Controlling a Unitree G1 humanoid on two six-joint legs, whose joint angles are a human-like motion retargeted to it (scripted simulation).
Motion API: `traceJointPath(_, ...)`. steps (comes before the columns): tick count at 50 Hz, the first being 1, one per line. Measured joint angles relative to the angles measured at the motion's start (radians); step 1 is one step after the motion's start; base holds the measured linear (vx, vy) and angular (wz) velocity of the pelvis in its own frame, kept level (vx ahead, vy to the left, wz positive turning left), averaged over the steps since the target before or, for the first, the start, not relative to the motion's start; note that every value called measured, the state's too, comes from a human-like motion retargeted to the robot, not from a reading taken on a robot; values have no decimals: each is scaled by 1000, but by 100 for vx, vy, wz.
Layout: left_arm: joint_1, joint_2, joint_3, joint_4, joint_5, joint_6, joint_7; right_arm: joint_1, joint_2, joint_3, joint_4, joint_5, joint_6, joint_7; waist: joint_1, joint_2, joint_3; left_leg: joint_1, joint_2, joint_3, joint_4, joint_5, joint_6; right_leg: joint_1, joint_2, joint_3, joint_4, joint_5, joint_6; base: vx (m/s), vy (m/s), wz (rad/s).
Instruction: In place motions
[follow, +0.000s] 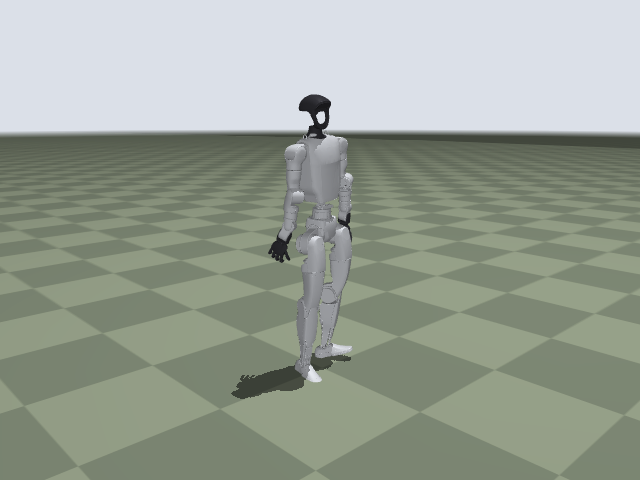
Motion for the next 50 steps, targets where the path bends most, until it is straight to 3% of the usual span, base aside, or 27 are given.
traceJointPath(4, 34, -75, -7, -14, -94, -53, 1, 47, 28, 82, 0, 56, -48, -33, 103, -5, 5, 27, 17, 96, -5, -11, -10, -32, -8, 92, 45, -10, 12, 1, 0, -102)
traceJointPath(10, 59, -82, -135, -49, -18, -118, -16, 13, 13, 112, -5, 42, -52, -6, 33, -4, 6, 25, 6, 31, -4, -4, -1, -2, -2, 28, 16, 2, 2, 0, 0, 45)
traceJointPath(19, 17, -45, -138, -115, -52, -98, -51, -66, -30, 187, -161, -76, -155, 26, 29, -4, -4, 22, 5, 31, -2, -4, 0, -3, -1, 27, 11, 7, 0, 0, 0, 0)
traceJointPath(28, -28, 18, -139, -121, -68, -89, -51, -112, -24, 173, -205, 5, -226, 116, 30, -4, -17, 13, 9, 24, -1, -3, 0, -6, 2, 23, 12, 5, 0, 0, 0, 0)
traceJointPath(42, -14, 3, -159, -62, -27, -85, -107, -81, -21, 211, -66, -83, -189, 106, 37, -13, -15, 13, 6, 7, 1, 1, -1, 5, 1, 8, 9, 1, -1, 0, 0, 0)
traceJointPath(50, 12, -17, -162, -46, -13, -80, -127, -57, -25, 152, -35, 45, -174, 132, 35, -14, 1, 20, 6, 10, 1, 2, -1, 11, 1, 8, 9, 1, -2, 0, 0, 0)
